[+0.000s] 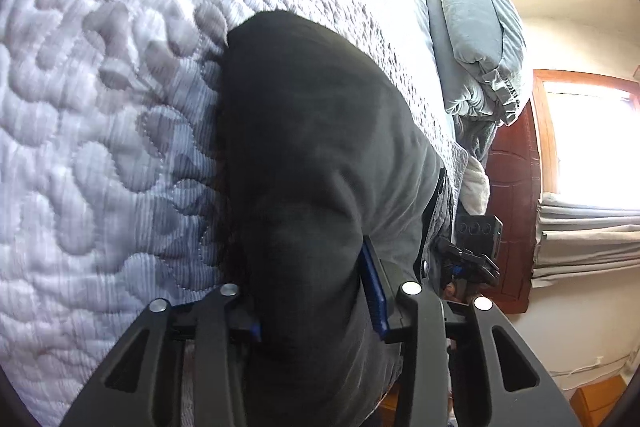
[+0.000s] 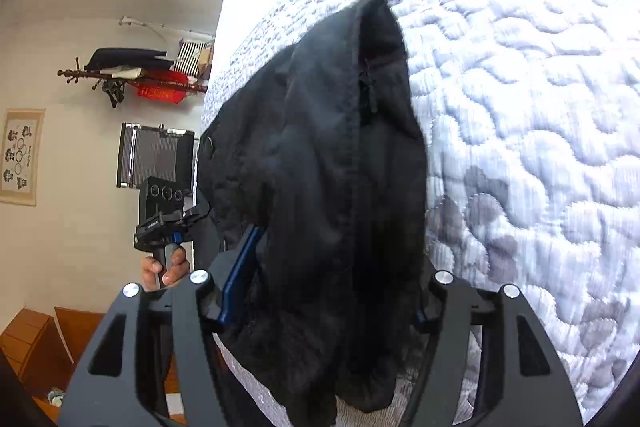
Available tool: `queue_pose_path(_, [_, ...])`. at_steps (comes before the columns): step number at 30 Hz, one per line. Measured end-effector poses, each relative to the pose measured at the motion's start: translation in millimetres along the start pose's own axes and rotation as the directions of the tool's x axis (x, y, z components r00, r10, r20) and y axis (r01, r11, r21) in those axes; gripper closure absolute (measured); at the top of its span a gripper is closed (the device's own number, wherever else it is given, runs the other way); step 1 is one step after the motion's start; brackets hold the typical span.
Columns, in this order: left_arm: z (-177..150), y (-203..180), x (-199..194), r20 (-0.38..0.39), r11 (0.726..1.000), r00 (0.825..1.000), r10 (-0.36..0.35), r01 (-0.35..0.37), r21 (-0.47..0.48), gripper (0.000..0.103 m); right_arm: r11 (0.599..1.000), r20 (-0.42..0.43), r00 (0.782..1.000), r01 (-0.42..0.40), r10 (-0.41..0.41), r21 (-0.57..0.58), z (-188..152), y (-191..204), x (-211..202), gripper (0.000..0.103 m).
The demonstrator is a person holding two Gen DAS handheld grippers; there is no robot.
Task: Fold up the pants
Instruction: 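Lower the folded bundle onto the quilt and open both tools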
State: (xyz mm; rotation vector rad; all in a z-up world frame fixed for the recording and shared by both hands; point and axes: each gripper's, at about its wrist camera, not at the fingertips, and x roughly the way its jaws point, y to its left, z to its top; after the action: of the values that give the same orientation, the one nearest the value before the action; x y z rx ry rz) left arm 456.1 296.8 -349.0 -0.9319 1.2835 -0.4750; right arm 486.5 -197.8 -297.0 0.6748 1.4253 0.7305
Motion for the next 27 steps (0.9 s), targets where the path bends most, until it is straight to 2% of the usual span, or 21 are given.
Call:
queue_pose_path(2, [-8.9, -7.4, -22.5, 0.089, 0.998, 0.994, 0.058, -0.06, 0.02, 0.06, 0.998, 0.094, 0.994, 0.06, -0.058, -0.021, -10.5, 1.6, -28.9, 0.042])
queue_pose_path(4, [-24.9, -16.2, -46.9, 0.194, 0.989, 0.972, 0.132, -0.143, 0.039, 0.06, 0.994, 0.193, 0.977, 0.097, -0.085, -0.052, -27.1, 9.6, -59.5, 0.049])
queue_pose_path(6, [-46.7, -28.6, -64.7, 0.27, 0.985, 0.954, 0.128, -0.155, 0.082, 0.06, 0.987, 0.252, 0.966, 0.096, -0.062, -0.125, -47.2, 28.4, -77.5, 0.051])
queue_pose_path(8, [-72.7, -44.6, -68.7, 0.306, 0.975, 0.945, 0.114, -0.166, 0.149, 0.06, 0.98, 0.247, 0.969, 0.054, -0.005, -0.189, -66.0, 43.3, -77.4, 0.051])
queue_pose_path(10, [-93.0, -54.8, -59.4, 0.312, 0.957, 0.94, 0.137, -0.207, 0.205, 0.06, 0.971, 0.218, 0.976, 0.049, 0.004, -0.234, -79.3, 51.2, -61.9, 0.052])
queue_pose_path(11, [-99.7, -55.8, -49.2, 0.301, 0.948, 0.94, 0.162, -0.232, 0.216, 0.06, 0.97, 0.189, 0.982, 0.067, -0.022, -0.234, -82.4, 48.7, -48.7, 0.054])
queue_pose_path(13, [-108.8, -46.9, -32.9, 0.294, 0.932, 0.929, 0.225, -0.293, 0.212, 0.06, 0.973, 0.163, 0.984, 0.108, -0.075, -0.202, -84.9, 32.1, -30.3, 0.062])
queue_pose_path(14, [-108.5, -46.6, -27.9, 0.293, 0.936, 0.929, 0.227, -0.291, 0.199, 0.06, 0.979, 0.146, 0.986, 0.107, -0.082, -0.174, -85.2, 20.3, -25.7, 0.073])
queue_pose_path(15, [-108.1, -42.7, -27.6, 0.292, 0.942, 0.931, 0.22, -0.281, 0.184, 0.062, 0.985, 0.139, 0.987, 0.099, -0.079, -0.144, -82.3, 16.6, -23.5, 0.078])
queue_pose_path(17, [-107.8, -40.2, -33.3, 0.289, 0.949, 0.935, 0.206, -0.263, 0.175, 0.063, 0.986, 0.146, 0.987, 0.087, -0.066, -0.141, -81.6, 17.3, -35.2, 0.076])
queue_pose_path(18, [-108.5, -42.6, -36.3, 0.29, 0.947, 0.935, 0.203, -0.263, 0.186, 0.062, 0.982, 0.171, 0.983, 0.096, -0.067, -0.164, -81.0, 26.2, -42.6, 0.07])
queue_pose_path(19, [-109.6, -46.7, -39.2, 0.296, 0.942, 0.935, 0.196, -0.263, 0.209, 0.061, 0.98, 0.198, 0.979, 0.088, -0.051, -0.181, -78.8, 33.6, -51.7, 0.069])
queue_pose_path(20, [-110.8, -50.3, -41.7, 0.305, 0.937, 0.933, 0.19, -0.265, 0.228, 0.053, 0.98, 0.218, 0.975, 0.071, -0.03, -0.185, -72.5, 40.2, -58.2, 0.069])
queue_pose_path(21, [-111.2, -53.0, -43.4, 0.316, 0.933, 0.93, 0.188, -0.269, 0.238, 0.037, 0.981, 0.234, 0.972, 0.067, -0.023, -0.183, -63.7, 46.0, -60.7, 0.067])
queue_pose_path(23, [-112.4, -56.5, -44.5, 0.331, 0.931, 0.926, 0.181, -0.271, 0.246, 0.025, 0.983, 0.26, 0.965, 0.066, -0.02, -0.17, -40.5, 55.6, -56.3, 0.066])
queue_pose_path(26, [-112.3, -55.7, -35.8, 0.314, 0.925, 0.927, 0.205, -0.288, 0.247, 0.026, 0.994, 0.269, 0.963, 0.05, -0.021, -0.101, -2.2, 48.6, -34.8, 0.066])
queue_pose_path(27, [-113.1, -55.3, -32.4, 0.308, 0.923, 0.928, 0.212, -0.293, 0.249, 0.026, 0.994, 0.269, 0.962, 0.075, -0.052, -0.075, 8.3, 44.1, -25.8, 0.066])
